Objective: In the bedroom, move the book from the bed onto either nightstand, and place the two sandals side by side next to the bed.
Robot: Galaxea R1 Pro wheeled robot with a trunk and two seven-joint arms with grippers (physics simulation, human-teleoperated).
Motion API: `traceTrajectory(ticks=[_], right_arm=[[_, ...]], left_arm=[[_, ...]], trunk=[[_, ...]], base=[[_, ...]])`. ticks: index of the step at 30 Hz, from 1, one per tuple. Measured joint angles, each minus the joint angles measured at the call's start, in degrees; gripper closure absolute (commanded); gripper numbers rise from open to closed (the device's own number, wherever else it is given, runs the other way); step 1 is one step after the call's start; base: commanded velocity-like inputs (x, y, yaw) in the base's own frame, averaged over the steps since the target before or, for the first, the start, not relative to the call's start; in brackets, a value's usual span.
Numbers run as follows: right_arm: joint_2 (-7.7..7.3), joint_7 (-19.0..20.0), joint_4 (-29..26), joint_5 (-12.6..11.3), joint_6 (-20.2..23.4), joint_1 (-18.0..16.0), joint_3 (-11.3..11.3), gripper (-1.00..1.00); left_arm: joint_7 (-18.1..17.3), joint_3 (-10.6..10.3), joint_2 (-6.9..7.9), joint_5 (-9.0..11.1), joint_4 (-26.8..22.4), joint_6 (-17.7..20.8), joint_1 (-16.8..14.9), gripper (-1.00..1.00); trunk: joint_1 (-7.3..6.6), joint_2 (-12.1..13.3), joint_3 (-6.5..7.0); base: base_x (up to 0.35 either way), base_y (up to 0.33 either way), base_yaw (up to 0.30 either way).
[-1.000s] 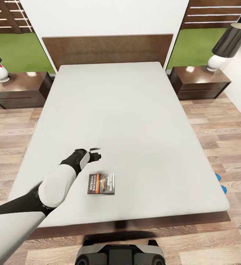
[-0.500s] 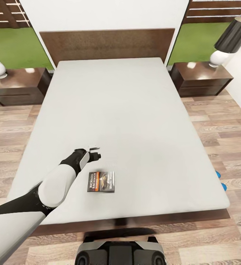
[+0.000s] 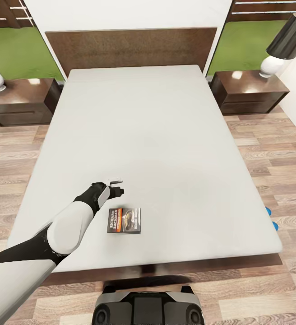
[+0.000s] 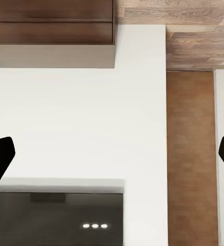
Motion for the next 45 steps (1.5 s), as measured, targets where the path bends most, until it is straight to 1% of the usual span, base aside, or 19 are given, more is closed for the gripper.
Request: traceTrajectory(ticks=[34,45], right_arm=[[0.06,0.0,0.0,0.0,0.1,0.0,0.1,-1.0],[0.05,0.0,0.0,0.0,0.2,0.0,0.0,-1.0]], left_arm=[[-0.2,0.0,-0.02,0.0,-0.1,-0.1,0.0,-1.0],[0.0,0.0,0.08,0.0,-0.8,-1.1,0.0,-1.0]], trunk=[[0.0,0.0,-3.21],[0.0,0.0,-4.24]], base=[[0.0,0.0,0.0],[0.0,0.0,0.0]])
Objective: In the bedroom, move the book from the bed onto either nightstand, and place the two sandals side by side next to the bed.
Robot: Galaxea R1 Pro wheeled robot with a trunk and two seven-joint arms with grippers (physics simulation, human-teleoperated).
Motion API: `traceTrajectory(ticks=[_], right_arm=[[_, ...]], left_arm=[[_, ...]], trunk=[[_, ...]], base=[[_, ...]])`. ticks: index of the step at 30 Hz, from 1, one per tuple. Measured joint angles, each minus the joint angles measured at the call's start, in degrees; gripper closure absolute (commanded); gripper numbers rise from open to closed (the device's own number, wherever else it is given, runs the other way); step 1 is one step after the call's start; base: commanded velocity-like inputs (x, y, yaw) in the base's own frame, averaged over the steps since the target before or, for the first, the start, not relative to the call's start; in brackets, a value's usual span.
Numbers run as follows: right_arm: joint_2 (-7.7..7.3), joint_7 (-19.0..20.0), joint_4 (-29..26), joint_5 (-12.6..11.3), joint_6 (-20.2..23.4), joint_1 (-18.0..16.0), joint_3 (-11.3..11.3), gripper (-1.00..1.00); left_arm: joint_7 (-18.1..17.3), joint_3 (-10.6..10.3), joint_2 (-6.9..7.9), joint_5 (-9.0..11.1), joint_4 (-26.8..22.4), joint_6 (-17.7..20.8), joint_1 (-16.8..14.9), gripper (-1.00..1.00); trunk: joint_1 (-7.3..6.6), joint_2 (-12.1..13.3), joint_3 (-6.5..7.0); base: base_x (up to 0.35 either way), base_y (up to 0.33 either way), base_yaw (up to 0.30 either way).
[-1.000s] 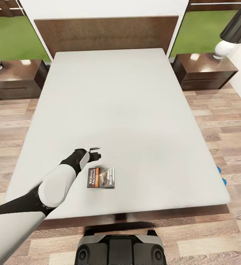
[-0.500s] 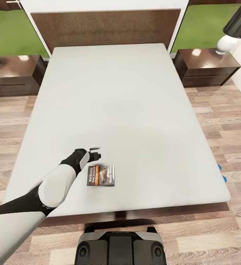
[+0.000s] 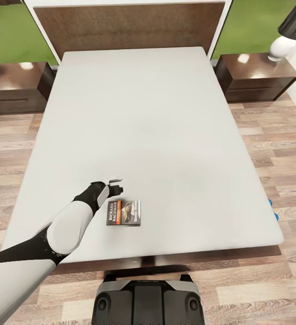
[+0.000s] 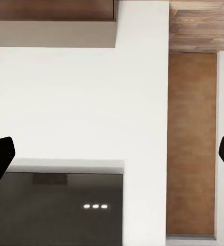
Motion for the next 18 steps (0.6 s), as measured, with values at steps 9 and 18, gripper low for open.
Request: traceTrajectory(ticks=[9,18], right_arm=[[0.01,0.0,0.0,0.0,0.0,0.0,0.1,-1.0],[0.07,-0.1,0.0,0.0,0.0,0.0,0.2,-1.0]], left_arm=[[0.1,0.0,0.16,0.0,-0.3,-0.1,-1.8,-1.0],[0.0,0.0,0.17,0.1,-0.2,-0.6,-2.4,-1.0]], trunk=[[0.0,0.0,-0.85],[0.0,0.0,-1.7]], base=[[0.0,0.0,0.0],[0.0,0.0,0.0]])
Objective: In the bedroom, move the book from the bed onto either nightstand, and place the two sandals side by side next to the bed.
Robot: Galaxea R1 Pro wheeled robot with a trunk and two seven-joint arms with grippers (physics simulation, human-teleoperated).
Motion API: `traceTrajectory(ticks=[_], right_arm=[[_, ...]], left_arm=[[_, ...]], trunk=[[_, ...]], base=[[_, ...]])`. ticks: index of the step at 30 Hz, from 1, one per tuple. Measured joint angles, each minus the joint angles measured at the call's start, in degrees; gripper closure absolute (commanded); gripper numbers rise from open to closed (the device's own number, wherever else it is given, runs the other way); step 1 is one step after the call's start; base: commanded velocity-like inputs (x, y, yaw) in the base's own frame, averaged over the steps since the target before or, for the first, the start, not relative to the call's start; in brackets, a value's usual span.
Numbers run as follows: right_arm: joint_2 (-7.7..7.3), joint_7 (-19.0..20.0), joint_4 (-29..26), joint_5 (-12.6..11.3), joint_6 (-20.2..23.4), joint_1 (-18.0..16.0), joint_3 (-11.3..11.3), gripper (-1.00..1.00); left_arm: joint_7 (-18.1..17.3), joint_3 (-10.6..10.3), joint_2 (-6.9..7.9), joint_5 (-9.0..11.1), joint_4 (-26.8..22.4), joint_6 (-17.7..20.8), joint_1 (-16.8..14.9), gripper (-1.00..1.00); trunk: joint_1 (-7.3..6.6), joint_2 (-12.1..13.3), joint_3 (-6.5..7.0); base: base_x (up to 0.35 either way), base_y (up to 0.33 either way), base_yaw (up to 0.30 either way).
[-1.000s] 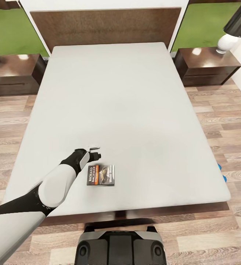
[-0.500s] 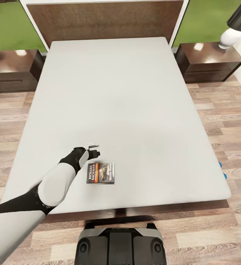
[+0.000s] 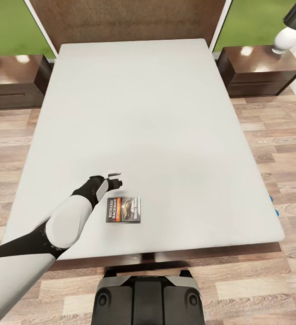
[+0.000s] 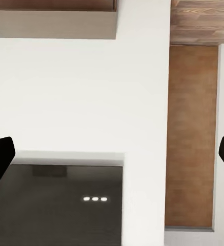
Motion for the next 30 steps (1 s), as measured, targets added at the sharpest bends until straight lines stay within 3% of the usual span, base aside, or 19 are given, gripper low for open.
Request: traceTrajectory(ticks=[30], right_arm=[[0.02,0.0,0.0,0.0,0.0,0.0,-0.1,-1.0]], left_arm=[[-0.2,0.0,-0.18,0.0,0.5,-0.5,0.0,-1.0]], trunk=[[0.0,0.0,-2.83]], base=[[0.0,0.0,0.0]])
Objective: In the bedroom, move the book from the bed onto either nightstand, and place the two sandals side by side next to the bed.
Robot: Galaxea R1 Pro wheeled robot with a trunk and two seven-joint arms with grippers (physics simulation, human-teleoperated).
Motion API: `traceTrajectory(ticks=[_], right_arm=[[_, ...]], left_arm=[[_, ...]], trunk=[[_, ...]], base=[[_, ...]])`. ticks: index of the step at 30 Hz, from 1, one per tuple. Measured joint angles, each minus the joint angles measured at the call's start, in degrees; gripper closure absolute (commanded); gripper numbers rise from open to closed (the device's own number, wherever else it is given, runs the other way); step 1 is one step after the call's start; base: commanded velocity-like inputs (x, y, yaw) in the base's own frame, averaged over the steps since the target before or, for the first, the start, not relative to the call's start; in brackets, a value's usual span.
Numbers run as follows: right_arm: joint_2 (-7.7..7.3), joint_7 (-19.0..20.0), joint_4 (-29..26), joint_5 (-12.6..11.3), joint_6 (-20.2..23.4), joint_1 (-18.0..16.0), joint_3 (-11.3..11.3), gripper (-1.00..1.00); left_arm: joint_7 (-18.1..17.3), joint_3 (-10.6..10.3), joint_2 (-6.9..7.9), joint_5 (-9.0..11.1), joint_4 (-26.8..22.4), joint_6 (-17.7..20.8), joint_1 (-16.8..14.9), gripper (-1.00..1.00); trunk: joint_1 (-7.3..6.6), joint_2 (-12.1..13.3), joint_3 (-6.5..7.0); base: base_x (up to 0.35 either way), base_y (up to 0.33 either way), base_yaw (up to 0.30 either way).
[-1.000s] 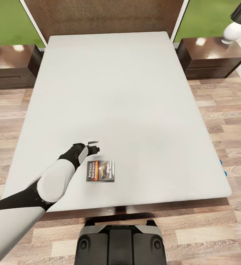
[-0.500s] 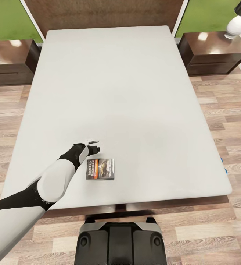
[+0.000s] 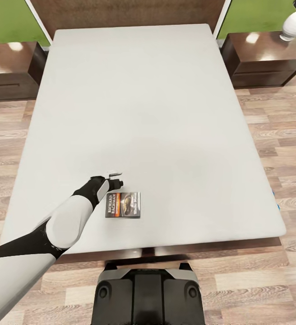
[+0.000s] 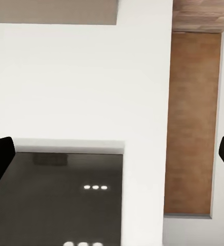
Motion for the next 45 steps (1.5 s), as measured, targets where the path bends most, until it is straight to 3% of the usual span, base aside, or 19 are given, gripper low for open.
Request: traceTrajectory(ticks=[45], right_arm=[[-0.02,0.0,-0.1,0.1,1.4,0.0,0.0,-1.0]], left_arm=[[-0.1,0.0,-0.18,0.0,-0.2,-1.8,-0.5,-1.0]], trunk=[[0.0,0.0,-4.24]], base=[[0.0,0.0,0.0]])
